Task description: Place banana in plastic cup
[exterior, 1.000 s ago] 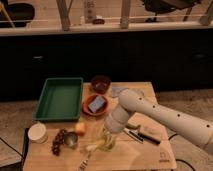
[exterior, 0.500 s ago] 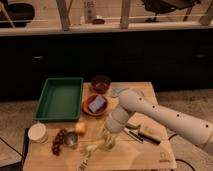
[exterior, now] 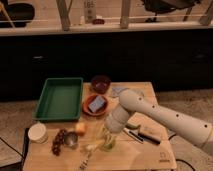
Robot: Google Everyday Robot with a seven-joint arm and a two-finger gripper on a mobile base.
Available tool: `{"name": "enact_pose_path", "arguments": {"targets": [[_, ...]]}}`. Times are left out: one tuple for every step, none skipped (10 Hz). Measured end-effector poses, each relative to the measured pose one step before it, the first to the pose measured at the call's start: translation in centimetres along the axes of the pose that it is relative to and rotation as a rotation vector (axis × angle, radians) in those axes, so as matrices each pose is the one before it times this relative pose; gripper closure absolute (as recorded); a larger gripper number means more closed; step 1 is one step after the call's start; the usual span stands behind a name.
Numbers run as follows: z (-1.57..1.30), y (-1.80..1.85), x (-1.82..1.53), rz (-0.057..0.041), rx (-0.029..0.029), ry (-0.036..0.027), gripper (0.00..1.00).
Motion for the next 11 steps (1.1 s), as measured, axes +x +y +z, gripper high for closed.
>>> {"name": "enact_pose_path", "arguments": {"targets": [[-0.182, 0.089, 0.15, 0.00463, 0.00304, 0.00258, 1.0], [-0.277, 0.216, 0.296, 0.00747, 0.00432, 0.00337, 1.0], [-0.379, 0.337, 0.266, 0.00573, 0.00158, 0.0053, 1.0], [-0.398, 0.305, 0.326, 0.0054, 0.00528, 0.00418, 1.0], [-0.485, 0.396, 0.433, 0.00773, 0.00596, 0.00404, 1.0], [-0.598, 0.439, 0.504, 0.00768, 0.00257, 0.00643, 1.0], [-0.255, 0.039, 0.182, 0.00183, 0.00498, 0.00287, 1.0], [-0.43, 0.216, 0.311, 0.00436, 0.00456, 0.00324, 1.0], [-0.276, 0.212, 0.271, 0.00281, -0.00118, 0.00118, 1.0], [-0.136, -0.272, 0.038, -0.00299, 0.00283, 0.00141, 1.0], [-0.032, -0.211, 0.043, -0.00284, -0.00059, -0.00056, 1.0]]}}
